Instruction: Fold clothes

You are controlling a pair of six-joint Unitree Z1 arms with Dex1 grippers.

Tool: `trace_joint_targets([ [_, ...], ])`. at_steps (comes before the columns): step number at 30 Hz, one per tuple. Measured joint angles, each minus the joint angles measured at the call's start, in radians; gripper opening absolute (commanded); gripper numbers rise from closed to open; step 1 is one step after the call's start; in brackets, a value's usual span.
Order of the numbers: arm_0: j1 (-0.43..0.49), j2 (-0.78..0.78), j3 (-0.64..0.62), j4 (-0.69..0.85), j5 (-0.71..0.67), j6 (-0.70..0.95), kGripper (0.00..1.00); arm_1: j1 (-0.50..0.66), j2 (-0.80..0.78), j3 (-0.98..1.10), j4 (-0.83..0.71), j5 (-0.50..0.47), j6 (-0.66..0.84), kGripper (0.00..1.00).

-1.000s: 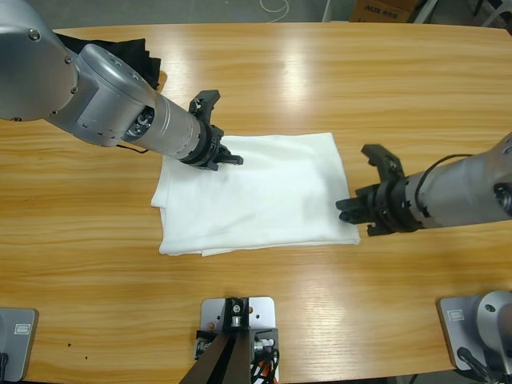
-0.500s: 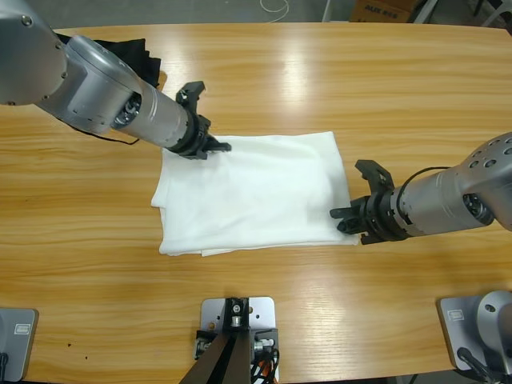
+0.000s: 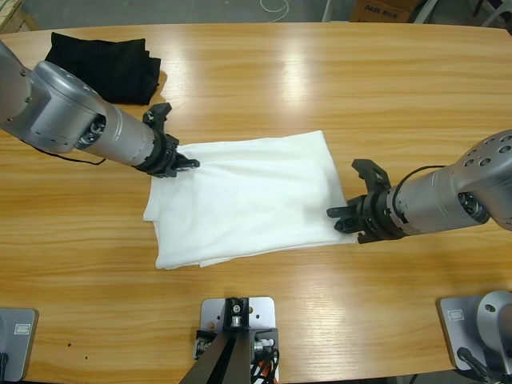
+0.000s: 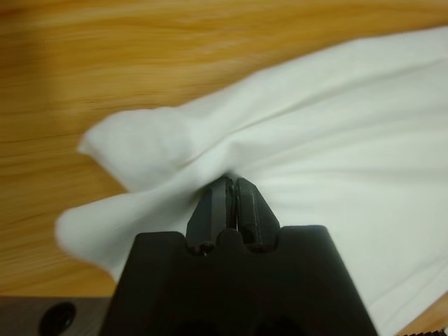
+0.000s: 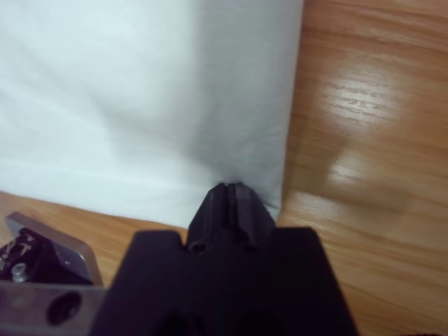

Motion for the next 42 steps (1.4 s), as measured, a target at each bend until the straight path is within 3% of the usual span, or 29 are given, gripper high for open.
trace_joint_targets([
  [11, 0.211, -0.064, 0.021, 0.028, 0.008, 0.1, 0.0, 0.001, 0.007, -0.005, 0.0, 0.001, 0.014, 0.024],
  [13, 0.247, -0.105, 0.021, 0.05, 0.008, 0.111, 0.0, 0.001, 0.005, -0.005, 0.0, -0.001, 0.014, 0.891],
  [14, 0.259, -0.129, 0.021, 0.06, 0.008, 0.116, 0.0, 0.002, -0.002, -0.005, 0.0, -0.005, 0.014, 0.996],
  [18, 0.258, -0.24, 0.022, 0.111, 0.008, 0.122, 0.0, 0.003, -0.097, -0.011, 0.048, -0.034, 0.014, 1.0],
  [23, 0.166, -0.358, 0.079, 0.154, 0.006, 0.122, 0.0, -0.042, -0.206, -0.077, 0.163, -0.043, 0.022, 1.0],
  [30, 0.062, -0.494, 0.17, 0.202, 0.001, 0.109, 0.0, -0.369, -0.125, 0.044, -0.111, 0.218, -0.063, 0.982],
  [31, 0.057, -0.512, 0.175, 0.21, 0.001, 0.107, 0.249, -0.393, -0.098, 0.062, -0.157, 0.252, -0.072, 0.982],
  [32, 0.055, -0.528, 0.18, 0.218, -0.001, 0.106, 0.731, -0.412, -0.069, 0.079, -0.206, 0.286, -0.078, 0.982],
  [33, 0.053, -0.543, 0.184, 0.225, -0.003, 0.105, 0.872, -0.425, -0.042, 0.099, -0.258, 0.317, -0.081, 0.982],
  [36, 0.053, -0.567, 0.193, 0.245, -0.009, 0.105, 0.971, -0.461, 0.039, 0.176, -0.424, 0.4, -0.082, 0.972],
  [42, 0.05, -0.587, 0.194, 0.258, -0.013, 0.105, 0.991, -0.493, 0.126, 0.276, -0.709, 0.511, -0.082, 0.735],
])
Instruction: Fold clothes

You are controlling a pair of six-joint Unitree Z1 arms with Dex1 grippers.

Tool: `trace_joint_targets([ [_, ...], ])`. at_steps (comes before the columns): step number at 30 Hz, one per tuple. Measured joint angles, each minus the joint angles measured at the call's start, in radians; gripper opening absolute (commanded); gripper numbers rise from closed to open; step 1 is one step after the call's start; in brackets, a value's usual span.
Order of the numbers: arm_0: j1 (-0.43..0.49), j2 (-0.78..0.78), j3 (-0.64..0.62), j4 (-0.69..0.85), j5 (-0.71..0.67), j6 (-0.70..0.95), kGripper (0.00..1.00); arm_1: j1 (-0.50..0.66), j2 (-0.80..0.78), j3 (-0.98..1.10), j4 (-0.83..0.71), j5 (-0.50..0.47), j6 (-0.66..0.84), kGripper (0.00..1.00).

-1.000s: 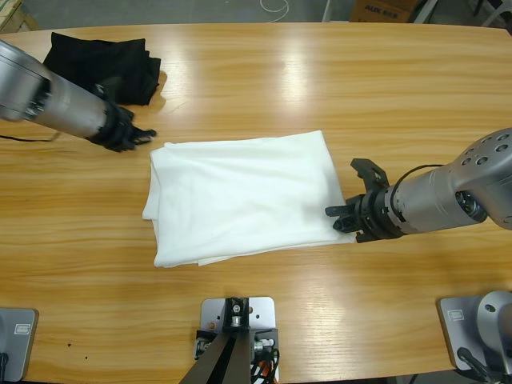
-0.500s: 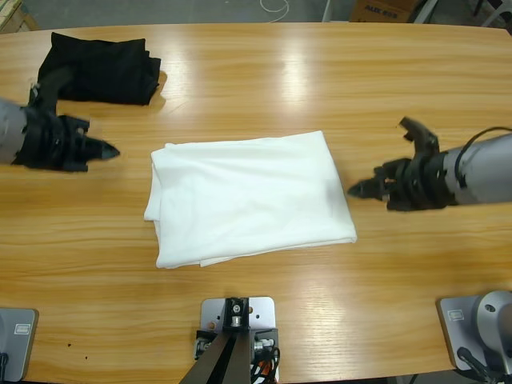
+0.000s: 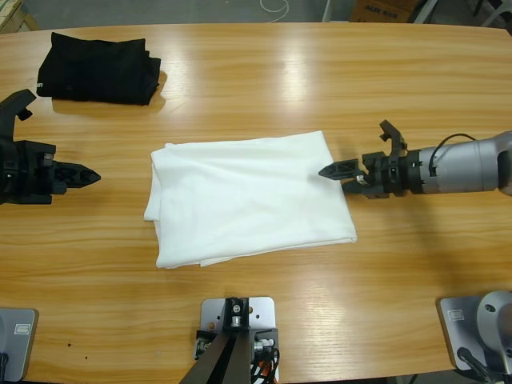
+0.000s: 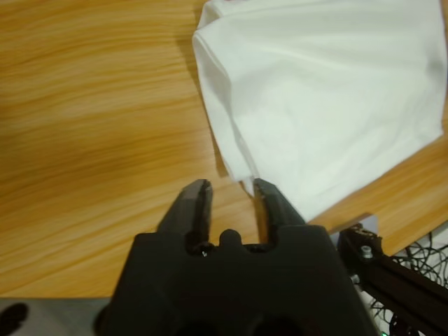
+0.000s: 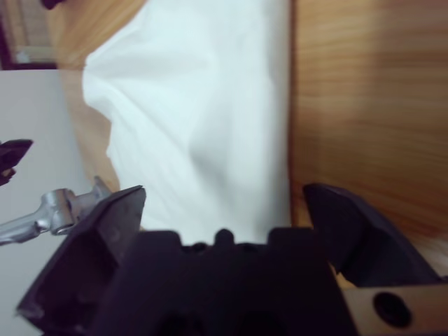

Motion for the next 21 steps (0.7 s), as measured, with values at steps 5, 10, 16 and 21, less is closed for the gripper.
trace_joint_targets([
  [5, -0.002, -0.001, 0.008, 0.007, -0.015, 0.0, 0.991, -0.001, 0.078, 0.029, -0.128, 0.026, 0.0, 0.734],
  [10, -0.003, -0.011, 0.026, 0.01, -0.018, 0.0, 0.991, -0.001, 0.113, 0.06, -0.215, 0.041, 0.0, 0.72],
  [16, -0.003, -0.02, 0.03, 0.01, -0.018, 0.0, 0.991, 0.01, 0.147, 0.075, -0.275, 0.062, 0.0, 0.087],
  [21, -0.003, -0.023, 0.04, 0.011, -0.018, 0.0, 0.991, 0.019, 0.177, 0.088, -0.283, 0.072, -0.001, 0.0],
])
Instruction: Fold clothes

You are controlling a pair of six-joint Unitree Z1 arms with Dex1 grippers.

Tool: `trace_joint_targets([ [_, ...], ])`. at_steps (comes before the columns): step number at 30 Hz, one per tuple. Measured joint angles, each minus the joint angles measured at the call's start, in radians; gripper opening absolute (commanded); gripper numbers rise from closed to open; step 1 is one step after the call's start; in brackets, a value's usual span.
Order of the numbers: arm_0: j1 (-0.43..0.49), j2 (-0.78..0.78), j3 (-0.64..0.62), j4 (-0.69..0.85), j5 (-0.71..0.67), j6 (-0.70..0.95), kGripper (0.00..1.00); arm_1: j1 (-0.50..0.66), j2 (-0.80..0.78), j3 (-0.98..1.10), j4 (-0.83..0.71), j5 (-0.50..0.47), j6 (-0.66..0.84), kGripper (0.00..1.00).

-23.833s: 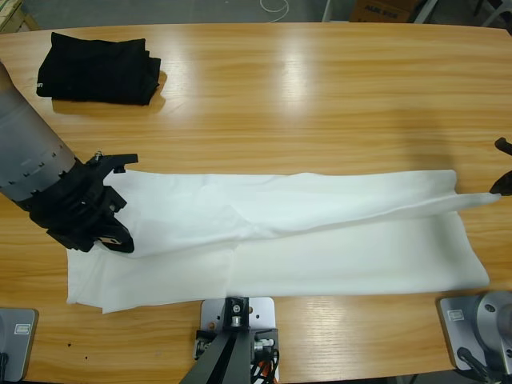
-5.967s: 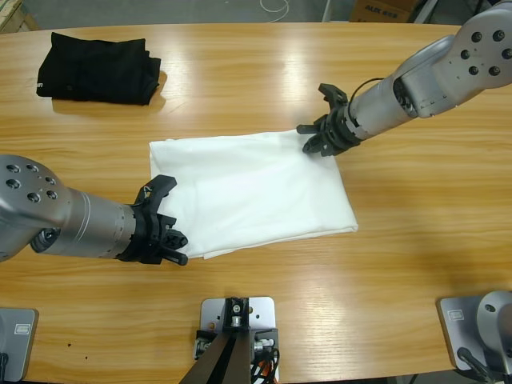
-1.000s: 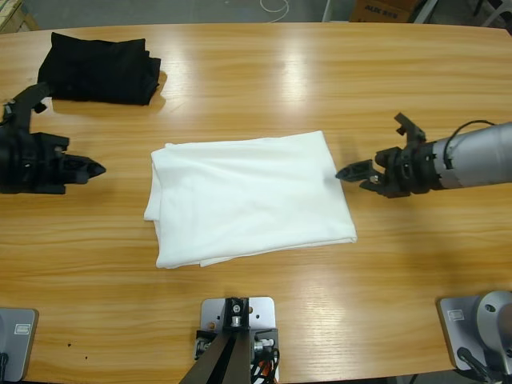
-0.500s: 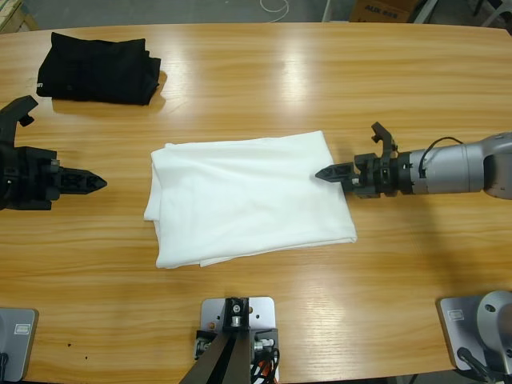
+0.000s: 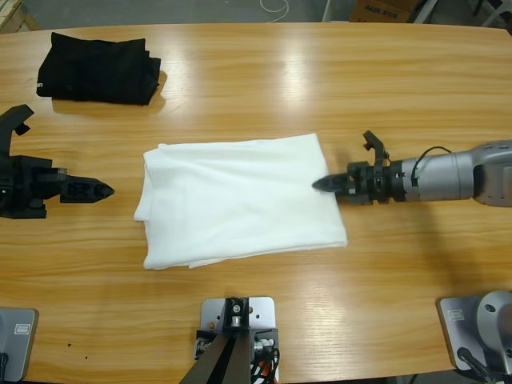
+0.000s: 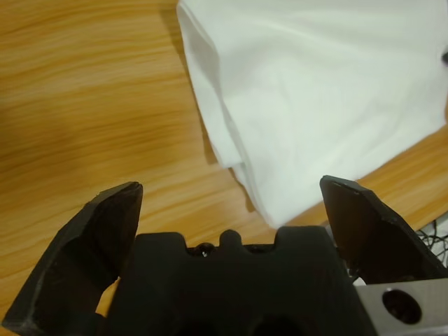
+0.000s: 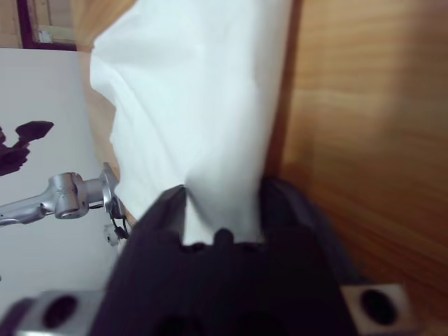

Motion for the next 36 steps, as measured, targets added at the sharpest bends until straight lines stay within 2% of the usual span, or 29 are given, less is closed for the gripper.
trace_joint_targets([
  [6, 0.0, -0.004, 0.018, 0.001, 0.0, 0.0, 0.991, 0.036, 0.006, 0.008, -0.003, 0.001, -0.015, 0.0],
  [9, -0.001, -0.01, 0.027, 0.001, 0.0, 0.0, 0.991, 0.06, -0.033, 0.004, 0.051, -0.061, -0.017, 0.0],
  [11, -0.001, -0.015, 0.033, 0.001, 0.0, 0.0, 0.991, 0.087, -0.123, -0.03, 0.231, -0.151, -0.018, 0.0],
  [15, -0.001, -0.016, 0.045, 0.001, 0.0, 0.0, 0.991, 0.119, -0.313, -0.258, 0.85, -0.393, -0.02, 0.0],
  [17, -0.001, -0.016, 0.047, 0.001, 0.0, 0.0, 0.991, 0.127, -0.35, -0.387, 1.139, -0.533, -0.022, 0.0],
  [20, -0.002, -0.016, 0.049, 0.001, 0.0, 0.0, 0.991, 0.134, -0.345, -0.56, 1.451, -0.721, -0.022, 0.0],
  [22, -0.002, -0.016, 0.051, 0.001, 0.0, 0.0, 0.991, 0.14, -0.326, -0.641, 1.589, -0.834, -0.022, 0.0],
  [26, -0.002, -0.016, 0.065, 0.001, 0.0, 0.0, 0.991, 0.155, -0.291, -0.73, 1.771, -1.028, -0.005, 0.0],
  [30, -0.002, -0.016, 0.075, 0.0, 0.0, 0.0, 0.991, 0.281, -0.249, -0.891, 1.958, -1.184, 0.016, 0.0],
  [33, -0.002, -0.016, 0.085, 0.0, 0.0, 0.0, 0.991, 0.415, -0.212, -1.046, 2.103, -1.256, 0.049, 0.0],
  [36, -0.002, -0.016, 0.096, -0.002, 0.0, 0.0, 0.991, 0.524, -0.173, -1.196, 2.185, -1.253, 0.074, 0.0],
])
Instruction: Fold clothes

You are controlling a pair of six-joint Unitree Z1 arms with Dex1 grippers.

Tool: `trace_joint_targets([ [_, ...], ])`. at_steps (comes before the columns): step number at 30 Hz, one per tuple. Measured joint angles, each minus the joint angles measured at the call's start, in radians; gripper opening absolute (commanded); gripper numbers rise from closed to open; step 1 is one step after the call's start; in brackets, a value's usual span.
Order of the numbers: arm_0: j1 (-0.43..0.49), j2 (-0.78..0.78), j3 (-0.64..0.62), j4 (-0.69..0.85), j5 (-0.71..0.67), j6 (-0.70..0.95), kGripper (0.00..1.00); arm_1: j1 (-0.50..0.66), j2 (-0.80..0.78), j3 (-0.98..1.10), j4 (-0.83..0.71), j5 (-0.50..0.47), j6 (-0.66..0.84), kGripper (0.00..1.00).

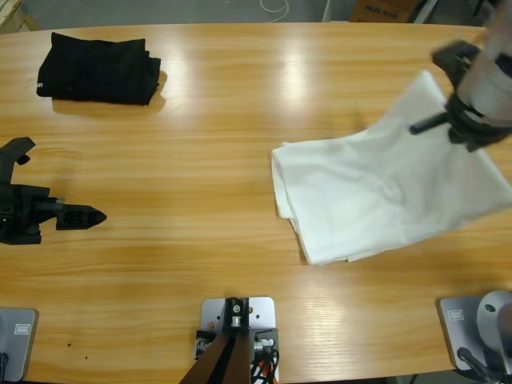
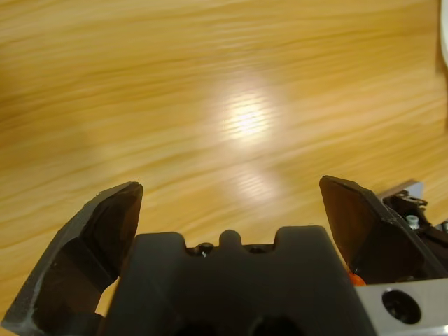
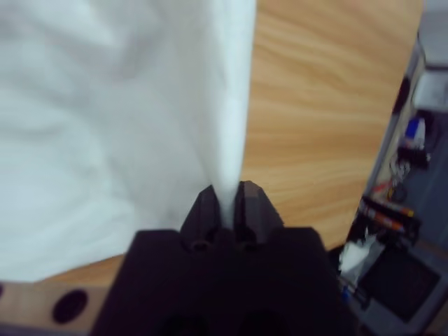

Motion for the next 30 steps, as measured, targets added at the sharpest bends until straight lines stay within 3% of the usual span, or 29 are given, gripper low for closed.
trace_joint_targets([
  [13, 0.0, 0.0, 0.029, -0.016, 0.0, 0.0, 0.991, 0.243, 0.259, -0.365, 0.095, 0.214, 0.015, 0.0],
  [23, 0.0, 0.0, 0.045, -0.036, 0.0, 0.0, 0.991, 0.291, 0.452, -0.601, 0.097, 0.282, -0.01, 0.0],
  [24, 0.0, 0.0, 0.049, -0.037, 0.0, 0.0, 0.991, 0.292, 0.472, -0.627, 0.097, 0.285, -0.018, 0.137],
  [25, 0.0, 0.0, 0.051, -0.038, 0.0, 0.0, 0.991, 0.293, 0.49, -0.649, 0.098, 0.287, -0.025, 0.479],
  [26, 0.0, 0.0, 0.053, -0.038, 0.0, 0.0, 0.991, 0.293, 0.508, -0.666, 0.098, 0.292, -0.029, 0.757],
  [27, 0.0, 0.0, 0.054, -0.039, 0.0, 0.0, 0.991, 0.293, 0.526, -0.679, 0.098, 0.297, -0.033, 0.907],
  [28, 0.0, 0.0, 0.054, -0.039, 0.0, 0.0, 0.991, 0.293, 0.539, -0.692, 0.098, 0.303, -0.036, 0.973],
  [30, 0.0, 0.0, 0.056, -0.04, 0.0, 0.0, 0.991, 0.293, 0.564, -0.73, 0.098, 0.317, -0.053, 0.987],
])
